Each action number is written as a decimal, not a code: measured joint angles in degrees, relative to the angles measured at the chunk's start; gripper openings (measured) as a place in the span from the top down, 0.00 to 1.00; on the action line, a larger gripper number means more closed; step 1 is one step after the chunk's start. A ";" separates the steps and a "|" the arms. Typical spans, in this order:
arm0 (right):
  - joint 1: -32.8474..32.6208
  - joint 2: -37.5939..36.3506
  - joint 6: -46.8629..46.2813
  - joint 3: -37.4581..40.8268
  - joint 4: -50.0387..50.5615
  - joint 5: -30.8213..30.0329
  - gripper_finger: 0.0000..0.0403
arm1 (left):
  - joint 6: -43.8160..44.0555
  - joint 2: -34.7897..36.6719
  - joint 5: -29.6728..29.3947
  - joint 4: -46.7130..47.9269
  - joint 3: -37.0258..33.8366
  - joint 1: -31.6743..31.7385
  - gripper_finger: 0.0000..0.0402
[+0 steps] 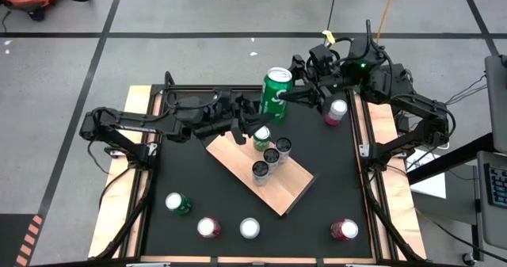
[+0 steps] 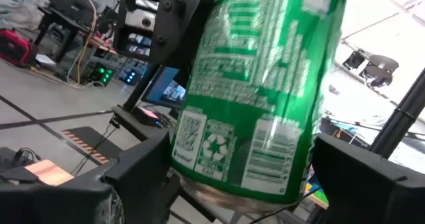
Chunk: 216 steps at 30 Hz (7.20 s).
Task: Place canned beverage on shelf
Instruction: Put the top green soda can aligned with the other top green soda can
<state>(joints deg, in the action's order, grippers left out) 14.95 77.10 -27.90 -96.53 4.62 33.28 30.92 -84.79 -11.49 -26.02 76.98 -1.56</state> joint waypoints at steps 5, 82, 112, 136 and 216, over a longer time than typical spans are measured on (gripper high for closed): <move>0.01 0.00 -0.31 0.00 0.77 -1.06 0.35 | -0.19 0.08 0.33 -0.05 -0.01 -0.03 0.15; -0.32 0.07 -5.30 -0.13 6.80 1.50 0.04 | -0.22 0.11 17.53 -2.44 -0.03 1.48 0.28; -6.88 2.54 -1.11 -0.04 3.37 -9.03 0.13 | -2.87 -0.33 18.42 -2.01 -0.03 2.29 0.28; -4.45 1.04 1.18 0.07 4.41 -11.83 0.35 | 3.34 0.53 8.41 1.10 0.10 2.25 0.11; -22.04 11.02 -0.14 -0.04 15.31 -54.19 0.34 | -3.07 19.55 19.22 37.93 -0.03 8.67 0.01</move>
<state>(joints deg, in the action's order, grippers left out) -7.09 88.12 -28.04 -96.57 19.93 -20.91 27.85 -65.24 7.73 11.91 76.95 7.11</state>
